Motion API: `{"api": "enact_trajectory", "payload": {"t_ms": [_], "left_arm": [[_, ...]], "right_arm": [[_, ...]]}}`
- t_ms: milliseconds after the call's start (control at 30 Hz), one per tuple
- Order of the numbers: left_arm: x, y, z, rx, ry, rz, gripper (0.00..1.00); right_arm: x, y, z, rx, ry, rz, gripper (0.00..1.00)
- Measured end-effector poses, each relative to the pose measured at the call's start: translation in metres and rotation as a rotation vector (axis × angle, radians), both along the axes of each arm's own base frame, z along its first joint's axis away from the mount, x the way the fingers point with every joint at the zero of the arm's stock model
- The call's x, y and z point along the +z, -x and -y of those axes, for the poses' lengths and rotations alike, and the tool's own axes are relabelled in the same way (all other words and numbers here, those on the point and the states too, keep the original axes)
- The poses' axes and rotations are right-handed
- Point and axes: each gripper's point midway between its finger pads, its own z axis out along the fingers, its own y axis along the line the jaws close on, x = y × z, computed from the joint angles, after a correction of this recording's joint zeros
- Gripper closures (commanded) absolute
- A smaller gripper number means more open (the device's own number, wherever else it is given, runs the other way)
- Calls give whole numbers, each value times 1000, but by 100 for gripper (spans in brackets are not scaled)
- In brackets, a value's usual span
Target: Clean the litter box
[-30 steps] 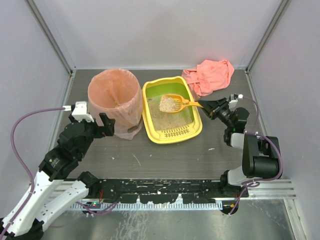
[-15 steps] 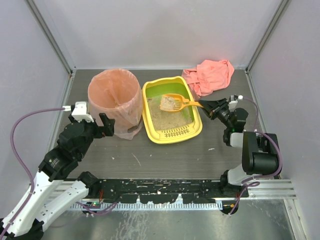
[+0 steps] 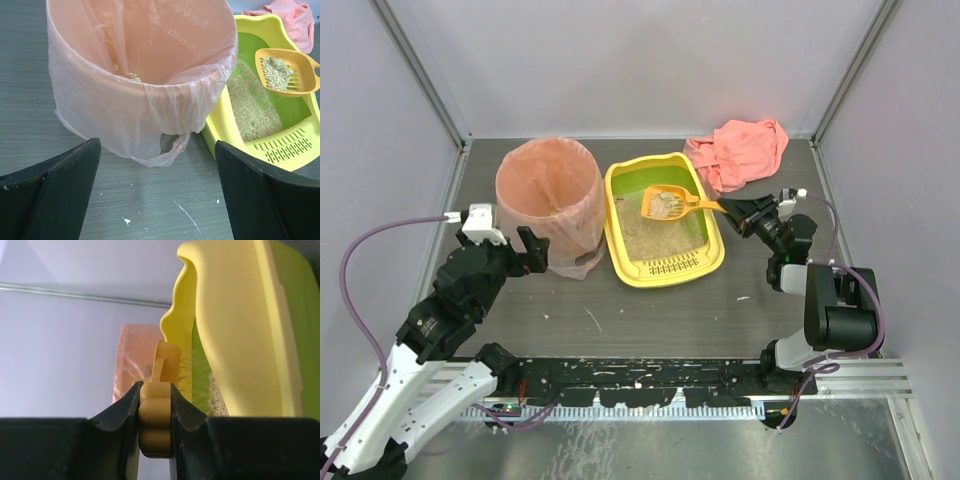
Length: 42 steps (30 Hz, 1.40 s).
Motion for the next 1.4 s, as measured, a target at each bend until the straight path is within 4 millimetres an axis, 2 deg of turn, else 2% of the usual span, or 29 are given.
{"api": "enact_trajectory", "payload": {"t_ms": [567, 633, 767, 900, 1000, 1133, 1233, 1400], "left_arm": [[2, 1, -1, 0, 5, 8, 2], [2, 1, -1, 0, 5, 7, 2], [2, 1, -1, 0, 6, 9, 2], [1, 1, -1, 0, 4, 5, 2], [1, 1, -1, 0, 4, 7, 2], [1, 1, -1, 1, 3, 5, 2], [1, 1, -1, 0, 4, 7, 2], [1, 1, -1, 1, 3, 6, 2]], "right_arm": [[9, -2, 2, -10, 22, 22, 99], [8, 0, 9, -30, 22, 19, 99], [11, -2, 0, -1, 45, 31, 100], [9, -2, 4, -16, 54, 26, 99], [13, 0, -9, 27, 68, 44, 99], [10, -1, 3, -16, 75, 34, 99], [10, 0, -2, -5, 84, 35, 99], [12, 0, 2, -23, 98, 40, 99]]}}
